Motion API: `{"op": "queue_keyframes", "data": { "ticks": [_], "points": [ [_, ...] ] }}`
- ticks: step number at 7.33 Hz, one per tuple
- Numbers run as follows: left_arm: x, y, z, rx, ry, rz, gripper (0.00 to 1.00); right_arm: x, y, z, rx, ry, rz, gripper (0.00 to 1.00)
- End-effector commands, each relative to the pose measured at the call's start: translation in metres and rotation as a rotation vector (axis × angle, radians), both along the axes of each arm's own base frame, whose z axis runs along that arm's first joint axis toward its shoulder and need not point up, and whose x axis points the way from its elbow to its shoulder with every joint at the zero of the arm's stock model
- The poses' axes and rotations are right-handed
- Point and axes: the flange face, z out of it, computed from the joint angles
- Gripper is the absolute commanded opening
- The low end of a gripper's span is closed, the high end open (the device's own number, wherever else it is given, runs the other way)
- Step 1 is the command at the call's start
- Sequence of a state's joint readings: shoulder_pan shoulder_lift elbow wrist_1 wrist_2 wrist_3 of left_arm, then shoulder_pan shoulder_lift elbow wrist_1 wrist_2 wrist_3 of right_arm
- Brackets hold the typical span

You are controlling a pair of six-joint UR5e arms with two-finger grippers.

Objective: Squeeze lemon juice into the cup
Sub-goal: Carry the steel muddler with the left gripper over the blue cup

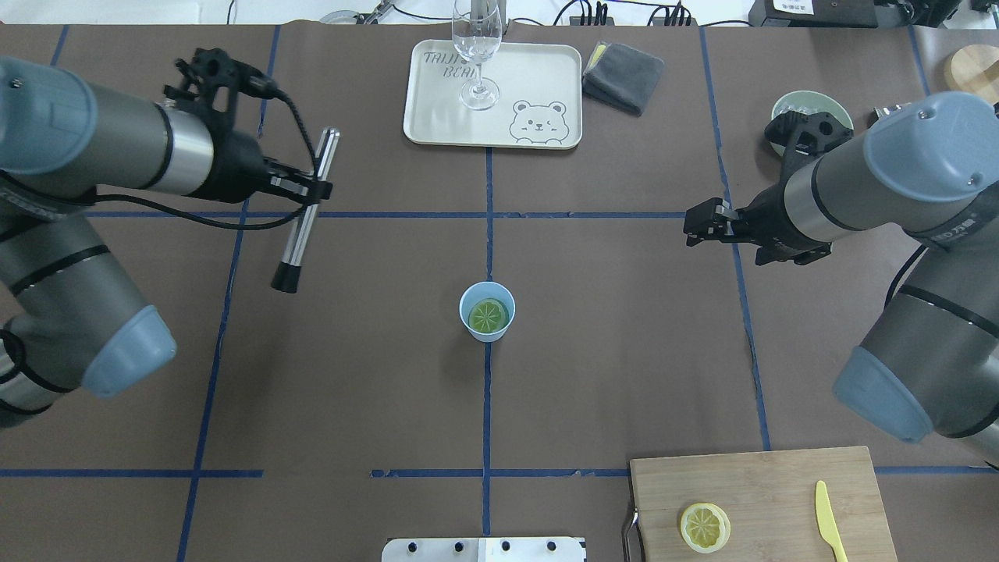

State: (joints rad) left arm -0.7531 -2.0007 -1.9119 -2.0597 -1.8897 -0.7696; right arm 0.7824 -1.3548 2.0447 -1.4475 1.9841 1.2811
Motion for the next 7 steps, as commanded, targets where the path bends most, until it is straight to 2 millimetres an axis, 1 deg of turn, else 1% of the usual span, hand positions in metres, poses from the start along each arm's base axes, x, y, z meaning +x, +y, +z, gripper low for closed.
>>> {"op": "queue_keyframes", "data": {
  "ticks": [1, 2, 3, 4, 5, 6, 7],
  "points": [
    [0.005, 0.034, -0.073, 0.035, 0.168, -0.062, 0.0, 0.025, -0.011, 0.012, 0.008, 0.011, -0.003, 1.0],
    [0.022, 0.045, -0.095, 0.055, 0.196, -0.039, 0.0, 0.033, -0.013, 0.021, 0.006, 0.02, -0.014, 1.0],
    [0.043, 0.062, -0.121, 0.11, 0.242, -0.086, 0.0, 0.035, -0.013, 0.026, 0.022, 0.035, -0.031, 1.0],
    [0.068, 0.075, -0.117, 0.191, 0.251, -0.218, 0.0, 0.035, -0.014, 0.029, 0.019, 0.039, -0.032, 1.0],
    [0.114, 0.102, -0.104, 0.23, 0.276, -0.256, 0.0, 0.038, -0.014, 0.032, 0.015, 0.041, -0.028, 1.0],
    [0.138, 0.1, -0.079, 0.244, 0.303, -0.313, 0.0, 0.04, -0.014, 0.032, 0.015, 0.041, -0.026, 1.0],
    [0.141, 0.093, -0.07, 0.259, 0.351, -0.398, 0.0, 0.04, -0.013, 0.033, 0.013, 0.042, -0.026, 1.0]
  ]
}}
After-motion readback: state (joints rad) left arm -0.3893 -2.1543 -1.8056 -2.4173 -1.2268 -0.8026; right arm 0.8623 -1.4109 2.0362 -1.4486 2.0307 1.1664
